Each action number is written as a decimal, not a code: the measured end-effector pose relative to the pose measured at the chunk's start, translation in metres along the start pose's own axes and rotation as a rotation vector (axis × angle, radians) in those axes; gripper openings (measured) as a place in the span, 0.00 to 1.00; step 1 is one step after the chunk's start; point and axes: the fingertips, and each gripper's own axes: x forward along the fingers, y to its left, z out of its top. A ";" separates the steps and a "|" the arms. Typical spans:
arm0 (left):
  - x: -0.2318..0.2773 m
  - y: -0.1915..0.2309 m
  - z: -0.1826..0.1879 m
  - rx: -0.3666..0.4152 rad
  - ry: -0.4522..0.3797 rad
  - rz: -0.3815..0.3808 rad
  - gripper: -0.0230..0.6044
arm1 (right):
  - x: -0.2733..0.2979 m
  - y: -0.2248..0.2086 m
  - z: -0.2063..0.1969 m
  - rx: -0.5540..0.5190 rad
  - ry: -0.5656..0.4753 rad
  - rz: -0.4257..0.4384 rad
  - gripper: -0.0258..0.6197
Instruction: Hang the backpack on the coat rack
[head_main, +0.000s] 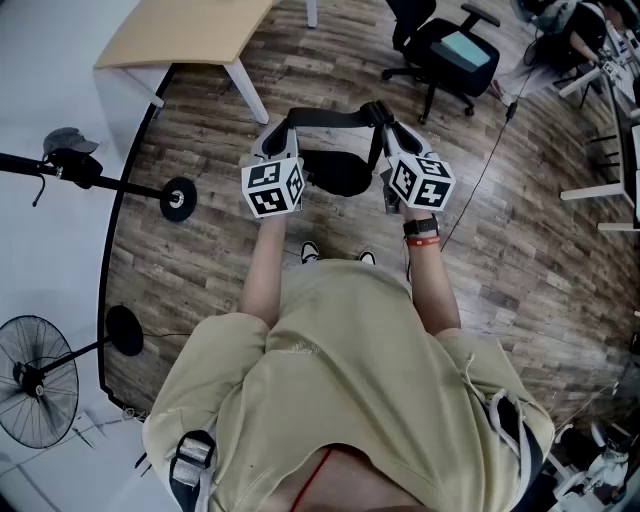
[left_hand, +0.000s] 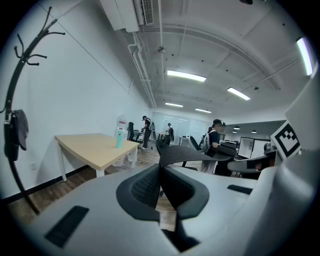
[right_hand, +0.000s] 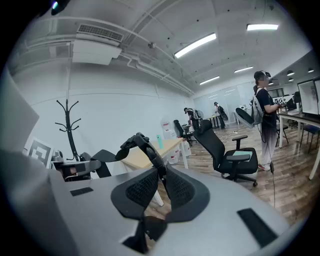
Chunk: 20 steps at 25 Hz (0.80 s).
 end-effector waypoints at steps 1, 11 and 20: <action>0.001 0.006 -0.002 0.000 0.019 0.009 0.08 | 0.003 0.005 -0.002 0.003 0.005 0.003 0.14; -0.019 0.066 -0.008 -0.009 0.037 0.022 0.08 | 0.043 0.069 -0.023 -0.010 0.056 0.053 0.14; -0.044 0.143 -0.020 -0.026 0.046 0.072 0.08 | 0.092 0.140 -0.048 -0.002 0.079 0.110 0.14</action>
